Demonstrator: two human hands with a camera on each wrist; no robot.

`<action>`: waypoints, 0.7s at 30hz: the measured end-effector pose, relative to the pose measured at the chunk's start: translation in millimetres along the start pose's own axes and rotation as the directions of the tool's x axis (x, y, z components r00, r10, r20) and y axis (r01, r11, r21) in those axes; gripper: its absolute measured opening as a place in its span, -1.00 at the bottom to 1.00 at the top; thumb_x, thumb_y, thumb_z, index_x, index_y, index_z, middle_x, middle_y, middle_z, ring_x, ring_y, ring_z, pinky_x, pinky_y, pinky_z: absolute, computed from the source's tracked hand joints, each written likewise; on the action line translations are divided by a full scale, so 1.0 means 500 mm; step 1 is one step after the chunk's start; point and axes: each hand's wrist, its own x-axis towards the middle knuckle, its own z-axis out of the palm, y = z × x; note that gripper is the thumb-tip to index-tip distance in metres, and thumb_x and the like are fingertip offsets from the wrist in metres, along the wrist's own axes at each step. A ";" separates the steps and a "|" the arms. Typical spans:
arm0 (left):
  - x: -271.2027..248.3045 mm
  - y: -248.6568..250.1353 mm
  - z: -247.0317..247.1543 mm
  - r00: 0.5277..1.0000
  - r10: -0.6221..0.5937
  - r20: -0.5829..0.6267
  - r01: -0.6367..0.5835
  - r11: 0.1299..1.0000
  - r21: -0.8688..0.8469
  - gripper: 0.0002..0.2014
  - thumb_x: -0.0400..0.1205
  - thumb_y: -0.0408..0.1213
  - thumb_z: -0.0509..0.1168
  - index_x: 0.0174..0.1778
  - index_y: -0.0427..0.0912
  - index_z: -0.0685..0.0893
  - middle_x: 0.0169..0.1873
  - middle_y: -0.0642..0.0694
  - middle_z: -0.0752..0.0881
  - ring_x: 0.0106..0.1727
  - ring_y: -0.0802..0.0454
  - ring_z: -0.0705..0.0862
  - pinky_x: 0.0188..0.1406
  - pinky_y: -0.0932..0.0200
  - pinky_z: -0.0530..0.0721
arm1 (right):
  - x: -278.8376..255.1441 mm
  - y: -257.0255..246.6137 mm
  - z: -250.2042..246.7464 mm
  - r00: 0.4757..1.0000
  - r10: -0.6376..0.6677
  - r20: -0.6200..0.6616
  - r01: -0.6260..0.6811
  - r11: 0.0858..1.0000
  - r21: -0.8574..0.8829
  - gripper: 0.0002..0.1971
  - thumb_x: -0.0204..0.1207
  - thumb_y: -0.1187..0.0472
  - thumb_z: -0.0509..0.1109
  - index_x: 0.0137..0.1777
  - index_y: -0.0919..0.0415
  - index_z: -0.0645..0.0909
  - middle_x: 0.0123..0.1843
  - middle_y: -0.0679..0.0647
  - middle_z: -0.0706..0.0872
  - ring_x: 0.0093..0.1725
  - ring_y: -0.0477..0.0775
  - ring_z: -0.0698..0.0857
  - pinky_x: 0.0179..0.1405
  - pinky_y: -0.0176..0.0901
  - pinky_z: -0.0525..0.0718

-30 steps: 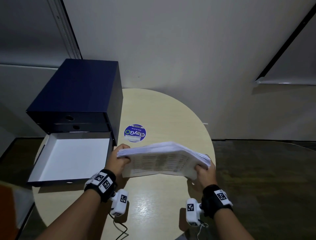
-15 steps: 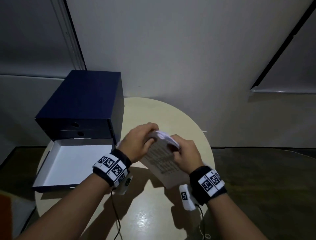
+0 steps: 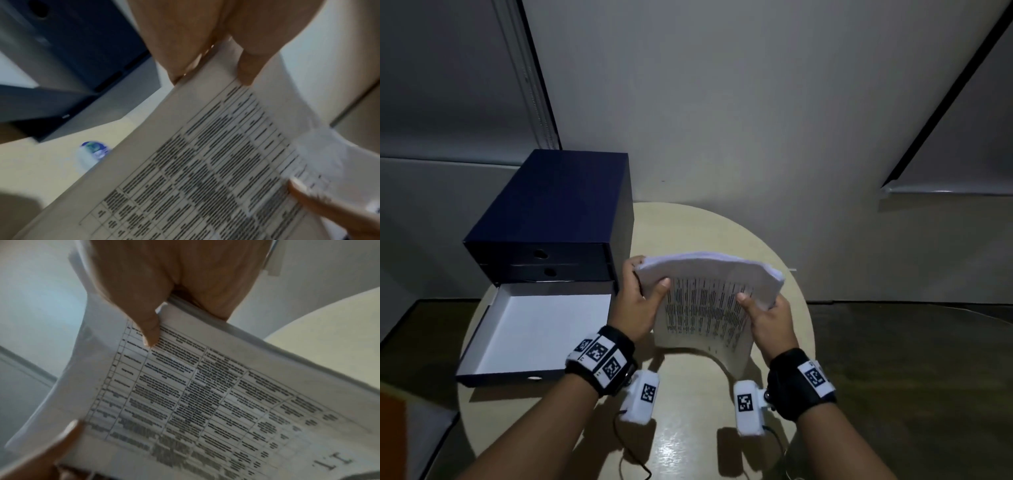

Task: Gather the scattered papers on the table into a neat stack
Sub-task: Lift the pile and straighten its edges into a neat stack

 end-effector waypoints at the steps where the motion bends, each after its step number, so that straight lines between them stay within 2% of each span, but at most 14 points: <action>1: -0.003 -0.021 0.001 0.999 -0.038 0.011 0.038 0.999 -0.003 -0.63 0.47 0.09 0.35 0.13 0.32 0.38 0.02 0.05 0.64 0.06 -0.05 0.69 0.11 -0.20 0.69 | -0.009 0.016 0.003 1.000 0.019 0.000 -0.019 1.000 -0.017 -0.83 0.57 0.34 0.50 0.10 0.11 0.73 0.03 0.13 0.86 0.10 0.18 0.82 0.22 0.34 0.74; 3: -0.009 -0.041 0.010 0.999 -0.048 0.021 0.049 0.998 -0.032 -0.63 0.55 -0.17 0.40 0.07 0.34 0.41 0.03 0.03 0.64 0.07 -0.10 0.69 0.15 -0.18 0.68 | -0.019 0.034 0.005 0.999 0.040 -0.016 -0.041 0.999 -0.021 -0.69 0.54 0.36 0.52 0.22 0.06 0.66 0.09 0.08 0.84 0.13 0.09 0.80 0.17 0.20 0.78; 5: -0.008 -0.045 0.018 1.000 -0.014 0.015 0.015 0.999 -0.034 -0.60 0.62 -0.40 0.36 0.11 0.22 0.43 0.06 0.09 0.64 0.07 0.09 0.68 0.12 0.03 0.63 | -0.021 0.032 -0.001 0.999 0.020 -0.040 -0.021 1.000 -0.014 -0.60 0.52 0.40 0.52 0.21 -0.08 0.62 0.10 0.01 0.81 0.14 0.00 0.78 0.09 0.00 0.78; 6: -0.005 -0.043 0.020 1.000 -0.003 0.018 0.003 0.999 -0.033 -0.61 0.64 -0.45 0.32 0.12 0.18 0.43 0.07 0.13 0.63 0.04 0.21 0.66 0.10 0.11 0.58 | -0.016 0.031 -0.005 0.999 -0.001 -0.051 -0.001 1.000 -0.027 -0.60 0.52 0.43 0.50 0.17 -0.11 0.63 0.09 0.00 0.82 0.14 0.02 0.78 0.12 0.02 0.76; 8: 0.005 -0.037 0.022 1.000 0.020 0.023 -0.019 0.999 -0.047 -0.62 0.67 -0.43 0.27 0.13 0.21 0.40 0.06 0.17 0.60 -0.01 0.35 0.62 0.06 0.18 0.53 | -0.005 0.030 -0.011 0.998 -0.027 -0.055 0.025 0.999 -0.045 -0.62 0.53 0.46 0.47 0.12 -0.08 0.67 0.10 0.04 0.83 0.16 0.11 0.78 0.22 0.15 0.74; 11: 0.014 -0.019 0.025 0.999 0.050 0.018 -0.048 0.994 -0.102 -0.63 0.66 -0.29 0.29 0.15 0.30 0.37 0.10 0.14 0.62 0.07 0.22 0.64 0.05 0.19 0.58 | 0.006 0.026 -0.014 0.997 0.005 -0.081 -0.007 1.000 -0.030 -0.78 0.61 0.38 0.44 0.12 0.05 0.71 0.04 0.11 0.86 0.11 0.15 0.82 0.19 0.22 0.77; 13: 0.018 -0.014 0.014 0.998 0.056 0.010 -0.054 0.989 -0.139 -0.55 0.62 -0.27 0.39 0.23 0.29 0.36 0.18 0.06 0.64 0.18 0.15 0.66 0.10 0.22 0.63 | 0.010 0.021 -0.022 0.997 0.017 -0.076 -0.015 0.999 0.029 -0.83 0.63 0.38 0.41 0.12 0.15 0.71 -0.03 0.08 0.88 0.07 0.16 0.84 0.06 0.09 0.82; 14: 0.023 -0.016 0.005 0.998 0.043 0.036 -0.038 0.991 -0.127 -0.51 0.56 -0.19 0.45 0.29 0.27 0.37 0.24 0.06 0.63 0.25 0.15 0.64 0.17 0.20 0.63 | 0.009 0.014 -0.026 0.997 0.020 -0.070 -0.016 0.998 0.058 -0.84 0.63 0.40 0.41 0.12 0.20 0.71 -0.06 0.06 0.89 0.05 0.16 0.85 -0.02 -0.01 0.83; 16: 0.037 -0.026 -0.016 0.986 -0.031 0.163 0.041 0.997 -0.062 -0.45 0.45 0.03 0.47 0.34 0.22 0.45 0.26 0.10 0.67 0.33 0.16 0.63 0.33 0.06 0.61 | 0.009 0.005 -0.030 0.998 0.026 -0.059 -0.020 0.994 0.106 -0.84 0.62 0.42 0.40 0.16 0.28 0.69 -0.06 0.05 0.89 0.03 0.18 0.85 -0.13 -0.14 0.82; 18: 0.045 -0.039 -0.024 0.962 -0.071 0.262 0.074 0.997 -0.002 -0.58 0.51 -0.01 0.47 0.28 0.15 0.60 0.16 0.09 0.77 0.26 0.14 0.69 0.35 -0.14 0.63 | 0.011 0.001 -0.033 0.999 0.041 -0.036 -0.035 0.988 0.147 -0.79 0.61 0.45 0.40 0.22 0.37 0.67 0.00 0.12 0.89 0.05 0.21 0.85 -0.11 -0.15 0.82; 19: 0.044 -0.041 -0.022 0.966 -0.057 0.252 0.053 0.998 0.020 -0.68 0.56 -0.10 0.45 0.24 0.12 0.65 0.11 0.06 0.80 0.22 0.11 0.72 0.30 -0.20 0.66 | 0.014 0.003 -0.035 0.999 0.049 -0.019 -0.045 0.987 0.157 -0.77 0.60 0.46 0.41 0.24 0.36 0.66 0.03 0.15 0.88 0.08 0.24 0.84 -0.09 -0.13 0.82; 21: 0.039 -0.038 -0.014 0.984 -0.002 0.179 -0.012 0.997 0.079 -0.76 0.56 -0.17 0.41 0.15 0.11 0.69 0.00 0.01 0.82 0.10 0.01 0.76 0.14 -0.23 0.72 | 0.019 0.001 -0.043 0.999 0.031 -0.019 -0.029 0.996 0.081 -0.65 0.54 0.42 0.50 0.30 0.18 0.62 0.12 0.11 0.86 0.17 0.26 0.81 0.01 -0.04 0.82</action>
